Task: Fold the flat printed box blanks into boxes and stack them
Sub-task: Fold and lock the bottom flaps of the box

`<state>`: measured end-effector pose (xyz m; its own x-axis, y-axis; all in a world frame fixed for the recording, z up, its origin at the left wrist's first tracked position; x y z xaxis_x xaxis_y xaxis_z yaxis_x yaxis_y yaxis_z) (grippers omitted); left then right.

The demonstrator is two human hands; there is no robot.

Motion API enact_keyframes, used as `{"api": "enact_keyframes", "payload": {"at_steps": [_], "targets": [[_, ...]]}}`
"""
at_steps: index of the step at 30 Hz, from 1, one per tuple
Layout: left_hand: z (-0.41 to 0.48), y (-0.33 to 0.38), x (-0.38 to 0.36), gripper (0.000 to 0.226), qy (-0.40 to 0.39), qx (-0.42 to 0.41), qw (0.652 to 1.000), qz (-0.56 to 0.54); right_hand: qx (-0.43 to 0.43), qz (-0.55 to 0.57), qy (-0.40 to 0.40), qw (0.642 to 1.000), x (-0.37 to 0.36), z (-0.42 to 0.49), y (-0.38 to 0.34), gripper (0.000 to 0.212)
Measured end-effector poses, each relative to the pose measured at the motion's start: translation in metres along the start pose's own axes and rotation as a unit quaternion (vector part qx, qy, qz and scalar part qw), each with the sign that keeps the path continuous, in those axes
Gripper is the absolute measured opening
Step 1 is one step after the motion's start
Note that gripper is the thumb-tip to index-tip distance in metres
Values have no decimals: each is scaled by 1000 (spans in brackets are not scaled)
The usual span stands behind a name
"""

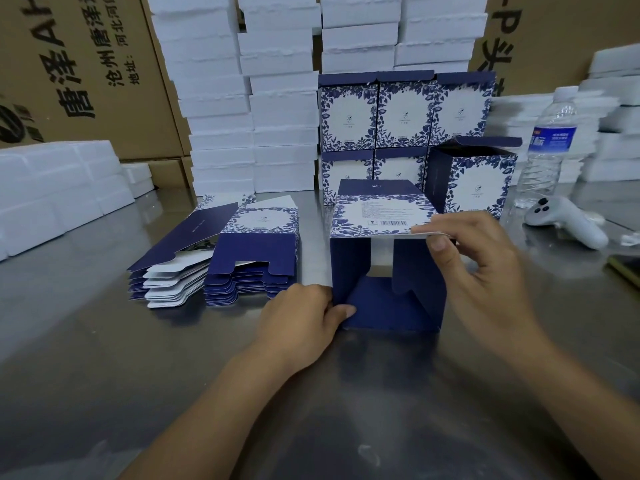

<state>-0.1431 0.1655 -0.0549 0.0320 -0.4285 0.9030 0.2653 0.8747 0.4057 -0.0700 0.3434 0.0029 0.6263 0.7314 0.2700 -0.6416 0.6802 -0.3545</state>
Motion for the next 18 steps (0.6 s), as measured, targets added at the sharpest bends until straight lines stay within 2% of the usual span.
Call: {"api": "enact_keyframes", "payload": {"at_steps": [6,10,15,18], "targets": [[1,0,-1,33,-30,-21,999,12,1,-5,-6,1000,0,0,0,27],[1,0,0,34,-28,-27,999,-7,14,-9,-19,1000,-1,1,-3,19],[1,-2,1,38,-28,-24,999,-17,14,-49,-83,995,-4,-3,1,47],[1,-2,6,36,-9,-28,999,-36,-1,-43,-77,996,-5,-7,8,56]]}}
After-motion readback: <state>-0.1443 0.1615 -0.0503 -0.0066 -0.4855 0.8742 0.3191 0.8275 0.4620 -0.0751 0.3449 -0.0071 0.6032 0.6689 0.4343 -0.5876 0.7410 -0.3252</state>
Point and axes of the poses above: each hand's wrist, its own z-axis towards the middle knuckle, its own x-axis out of the back of the hand, y = z × x, the point moved 6 cm from there along z, towards the middle knuckle, and after that the axes turned 14 degrees about x, right-handed, at the moved point
